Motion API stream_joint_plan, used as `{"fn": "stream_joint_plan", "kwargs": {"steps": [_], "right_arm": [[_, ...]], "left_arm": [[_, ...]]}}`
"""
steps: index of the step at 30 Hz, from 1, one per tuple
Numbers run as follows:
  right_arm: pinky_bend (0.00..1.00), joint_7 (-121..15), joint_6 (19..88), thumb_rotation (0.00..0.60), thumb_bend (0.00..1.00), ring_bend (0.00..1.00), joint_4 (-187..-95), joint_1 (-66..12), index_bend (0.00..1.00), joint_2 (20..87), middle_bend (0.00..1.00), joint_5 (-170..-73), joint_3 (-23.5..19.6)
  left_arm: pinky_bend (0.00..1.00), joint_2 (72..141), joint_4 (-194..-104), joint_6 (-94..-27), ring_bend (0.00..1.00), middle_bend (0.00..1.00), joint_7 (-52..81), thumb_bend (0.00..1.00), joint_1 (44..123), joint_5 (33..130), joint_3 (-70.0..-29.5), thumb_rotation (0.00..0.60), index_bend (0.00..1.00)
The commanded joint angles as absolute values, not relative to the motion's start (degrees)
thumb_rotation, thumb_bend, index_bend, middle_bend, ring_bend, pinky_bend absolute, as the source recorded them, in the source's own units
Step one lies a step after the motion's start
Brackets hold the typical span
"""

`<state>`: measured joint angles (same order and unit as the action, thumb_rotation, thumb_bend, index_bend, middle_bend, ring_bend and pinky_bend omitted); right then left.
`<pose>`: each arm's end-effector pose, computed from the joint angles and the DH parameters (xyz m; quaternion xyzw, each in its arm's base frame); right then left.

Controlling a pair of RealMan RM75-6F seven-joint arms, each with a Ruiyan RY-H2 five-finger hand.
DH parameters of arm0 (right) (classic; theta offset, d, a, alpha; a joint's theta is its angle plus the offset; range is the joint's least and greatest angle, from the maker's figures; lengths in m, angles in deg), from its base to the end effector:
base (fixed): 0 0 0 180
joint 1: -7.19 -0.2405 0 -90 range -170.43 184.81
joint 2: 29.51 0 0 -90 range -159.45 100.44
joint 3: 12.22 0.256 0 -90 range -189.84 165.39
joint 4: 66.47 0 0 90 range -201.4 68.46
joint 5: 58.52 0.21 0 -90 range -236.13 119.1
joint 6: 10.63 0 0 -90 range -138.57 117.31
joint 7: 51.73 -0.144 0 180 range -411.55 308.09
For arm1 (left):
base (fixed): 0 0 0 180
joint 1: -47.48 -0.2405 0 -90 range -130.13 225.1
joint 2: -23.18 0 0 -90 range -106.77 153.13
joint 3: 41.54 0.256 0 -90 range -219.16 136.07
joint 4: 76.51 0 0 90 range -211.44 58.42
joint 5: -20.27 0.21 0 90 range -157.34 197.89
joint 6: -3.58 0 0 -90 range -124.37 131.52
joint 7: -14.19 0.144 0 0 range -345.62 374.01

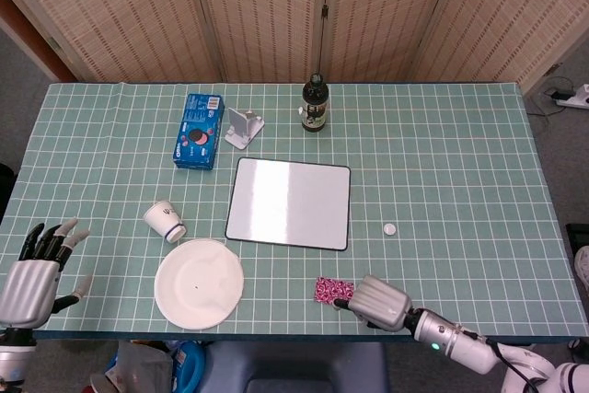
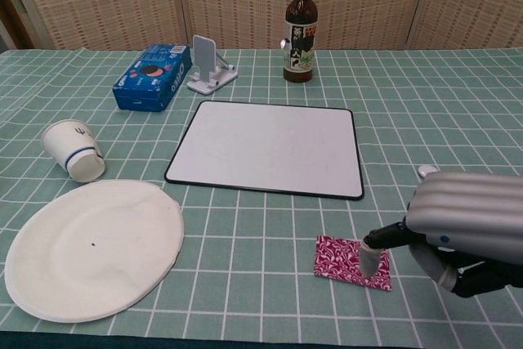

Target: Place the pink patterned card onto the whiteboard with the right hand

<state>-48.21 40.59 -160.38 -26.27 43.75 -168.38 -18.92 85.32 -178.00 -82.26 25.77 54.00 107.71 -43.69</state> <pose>-0.1929 -0.2116 0.0032 0.9033 -0.2403 0.2968 0.1954 -0.2729 0.1837 0.1553 -0.6251 -0.3482 -0.3807 0.5857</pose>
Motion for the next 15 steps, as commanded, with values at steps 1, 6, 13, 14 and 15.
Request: {"fn": "stream_joint_plan", "kwargs": {"steps": [1,6,13,14,15], "right_arm": [[0.96,-47.96,39.56,0.600,1.00,1.00,-159.20,-26.93,0.33,44.93,1.00,-167.33,-19.27],[0.96,-47.73,39.09,0.600,1.00,1.00,-157.88,-27.42,0.33,46.00,1.00,-166.06,-19.82],[0.96,-47.51,38.46,0.600,1.00,1.00,-156.23,-27.92,0.33,46.76,1.00,-164.18,-20.45],[0.96,-47.40,38.29,0.600,1.00,1.00,-155.91,-28.02,0.33,46.91,1.00,-163.92,-20.57],[0.96,-47.37,38.21,0.600,1.00,1.00,-155.65,-28.10,0.33,47.00,1.00,-163.68,-20.60]], "left_arm": [[0.05,85.32,-177.81,-82.27,0.12,0.11,25.60,0.29,53.92,107.60,-43.67,0.600,0.19],[0.05,85.43,-177.47,-82.30,0.12,0.11,25.24,0.29,53.76,107.49,-43.62,0.600,0.19],[0.05,85.64,-177.16,-82.22,0.12,0.11,25.19,0.29,53.71,107.48,-43.59,0.600,0.19],[0.05,85.66,-177.14,-82.20,0.12,0.11,25.15,0.29,53.71,107.47,-43.61,0.600,0.19],[0.05,85.67,-177.11,-82.18,0.12,0.11,25.09,0.29,53.70,107.44,-43.60,0.600,0.19]]}}
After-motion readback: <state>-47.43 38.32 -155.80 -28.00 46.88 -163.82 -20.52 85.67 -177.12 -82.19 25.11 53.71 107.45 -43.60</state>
